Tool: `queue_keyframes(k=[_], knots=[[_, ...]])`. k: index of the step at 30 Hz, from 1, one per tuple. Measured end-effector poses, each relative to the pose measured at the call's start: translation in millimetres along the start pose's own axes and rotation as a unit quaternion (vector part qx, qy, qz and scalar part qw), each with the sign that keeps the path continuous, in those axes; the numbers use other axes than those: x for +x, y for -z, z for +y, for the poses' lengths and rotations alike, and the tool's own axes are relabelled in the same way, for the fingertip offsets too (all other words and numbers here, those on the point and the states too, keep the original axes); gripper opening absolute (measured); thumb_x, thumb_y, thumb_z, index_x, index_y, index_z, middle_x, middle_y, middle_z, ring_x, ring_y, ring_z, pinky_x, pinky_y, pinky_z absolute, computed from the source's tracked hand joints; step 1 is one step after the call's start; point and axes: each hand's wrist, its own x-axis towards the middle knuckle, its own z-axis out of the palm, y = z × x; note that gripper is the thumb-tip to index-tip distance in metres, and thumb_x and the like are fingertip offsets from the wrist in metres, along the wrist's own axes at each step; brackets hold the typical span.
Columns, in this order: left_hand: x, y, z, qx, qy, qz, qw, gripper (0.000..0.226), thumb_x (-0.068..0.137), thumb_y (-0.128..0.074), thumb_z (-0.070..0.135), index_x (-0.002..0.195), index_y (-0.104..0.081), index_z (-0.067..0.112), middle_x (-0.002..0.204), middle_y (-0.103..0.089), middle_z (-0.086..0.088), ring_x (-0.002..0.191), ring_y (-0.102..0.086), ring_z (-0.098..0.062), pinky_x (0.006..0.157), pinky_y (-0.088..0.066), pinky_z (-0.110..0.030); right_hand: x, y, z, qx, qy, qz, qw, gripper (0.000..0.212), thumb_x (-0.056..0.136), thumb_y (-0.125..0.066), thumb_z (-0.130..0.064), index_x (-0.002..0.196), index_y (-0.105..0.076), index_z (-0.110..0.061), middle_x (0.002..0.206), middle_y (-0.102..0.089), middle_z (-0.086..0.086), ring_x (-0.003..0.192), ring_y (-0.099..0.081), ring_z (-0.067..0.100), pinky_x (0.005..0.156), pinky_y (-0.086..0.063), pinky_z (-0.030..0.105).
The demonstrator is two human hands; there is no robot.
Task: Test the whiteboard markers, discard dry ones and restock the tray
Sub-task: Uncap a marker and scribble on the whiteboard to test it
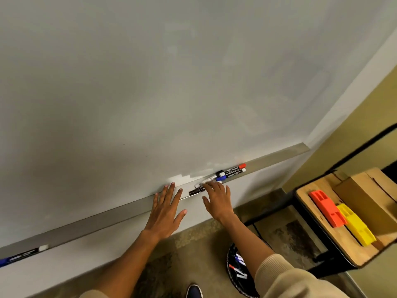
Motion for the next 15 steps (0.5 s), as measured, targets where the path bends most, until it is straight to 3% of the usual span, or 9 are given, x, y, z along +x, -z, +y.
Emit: queue_keyframes(k=[7, 12, 15], knots=[[-12, 4, -8, -0.037, 0.012, 0.0, 0.999, 0.081, 0.084, -0.003, 0.067, 0.154, -0.002, 0.027, 0.159, 0.02, 0.0, 0.147, 0.019, -0.021, 0.116, 0.012, -0.037, 20, 3, 0, -0.051, -0.004, -0.027, 0.998, 0.045, 0.101, -0.053, -0.018, 0.144, -0.044, -0.026, 0.15, -0.041, 0.001, 0.146, -0.027, 0.023, 0.12, -0.011, 0.057], [-18, 11, -14, -0.069, 0.019, -0.02, 0.997, 0.086, 0.082, -0.001, 0.072, 0.155, -0.007, 0.028, 0.162, 0.013, 0.002, 0.15, 0.01, -0.018, 0.122, 0.001, -0.039, 34, 8, -6, -0.107, -0.01, -0.059, 0.992, 0.047, 0.096, -0.056, -0.009, 0.139, -0.048, -0.026, 0.146, -0.039, 0.001, 0.142, -0.03, 0.027, 0.118, -0.01, 0.061], [-22, 16, -18, -0.091, 0.023, -0.023, 0.995, 0.1, 0.074, 0.01, 0.083, 0.155, -0.014, 0.028, 0.164, 0.001, 0.0, 0.151, -0.002, -0.021, 0.118, -0.003, -0.032, 39, 10, -11, -0.127, -0.013, -0.069, 0.989, 0.041, 0.096, -0.058, -0.011, 0.135, -0.05, -0.023, 0.144, -0.04, 0.002, 0.139, -0.033, 0.027, 0.119, -0.01, 0.061]])
